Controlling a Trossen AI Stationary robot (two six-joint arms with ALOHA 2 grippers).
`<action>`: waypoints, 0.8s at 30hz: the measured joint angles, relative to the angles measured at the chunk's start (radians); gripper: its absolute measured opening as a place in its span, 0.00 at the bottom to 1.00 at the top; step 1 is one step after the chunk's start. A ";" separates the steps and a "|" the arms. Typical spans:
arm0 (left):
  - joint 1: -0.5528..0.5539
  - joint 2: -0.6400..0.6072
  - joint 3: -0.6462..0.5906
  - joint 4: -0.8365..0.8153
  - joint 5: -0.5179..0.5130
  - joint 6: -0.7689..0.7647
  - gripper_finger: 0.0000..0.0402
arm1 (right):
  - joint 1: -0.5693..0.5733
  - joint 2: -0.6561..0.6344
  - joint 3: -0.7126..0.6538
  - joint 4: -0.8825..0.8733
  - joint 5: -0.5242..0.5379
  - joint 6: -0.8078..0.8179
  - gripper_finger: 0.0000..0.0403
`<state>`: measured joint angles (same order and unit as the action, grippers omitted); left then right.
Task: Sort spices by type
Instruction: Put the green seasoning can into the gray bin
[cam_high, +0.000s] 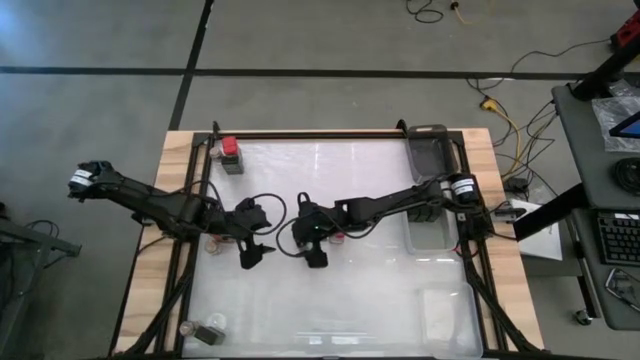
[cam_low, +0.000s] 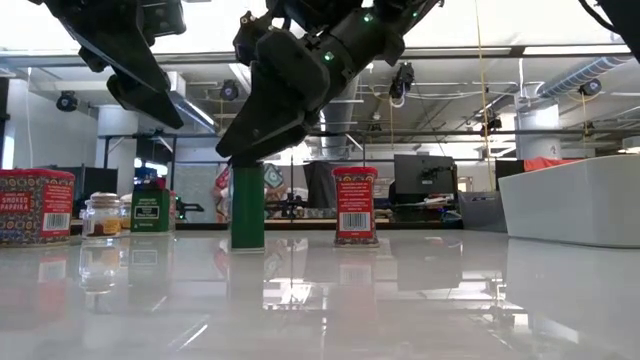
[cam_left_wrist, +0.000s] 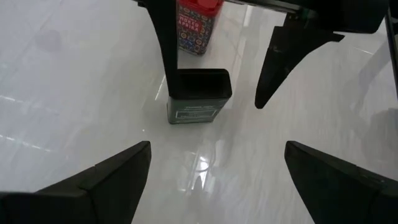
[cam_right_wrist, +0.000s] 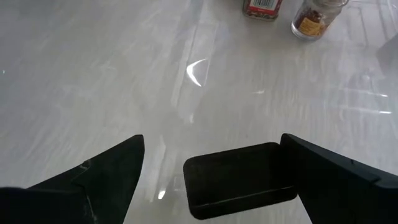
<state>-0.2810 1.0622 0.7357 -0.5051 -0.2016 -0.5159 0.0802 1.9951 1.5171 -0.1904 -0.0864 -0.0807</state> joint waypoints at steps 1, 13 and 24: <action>0.000 0.000 0.000 0.000 0.000 0.000 0.88 | 0.001 -0.004 -0.001 -0.002 -0.001 -0.011 0.91; 0.000 0.000 -0.006 0.005 -0.002 -0.002 0.88 | -0.041 -0.008 0.009 -0.001 -0.098 -0.111 0.91; 0.000 0.000 -0.017 0.003 -0.020 -0.009 0.88 | -0.054 0.020 0.007 -0.021 -0.150 -0.126 0.91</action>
<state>-0.2806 1.0622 0.7190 -0.5018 -0.2218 -0.5250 0.0257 2.0154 1.5246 -0.2119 -0.2363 -0.2069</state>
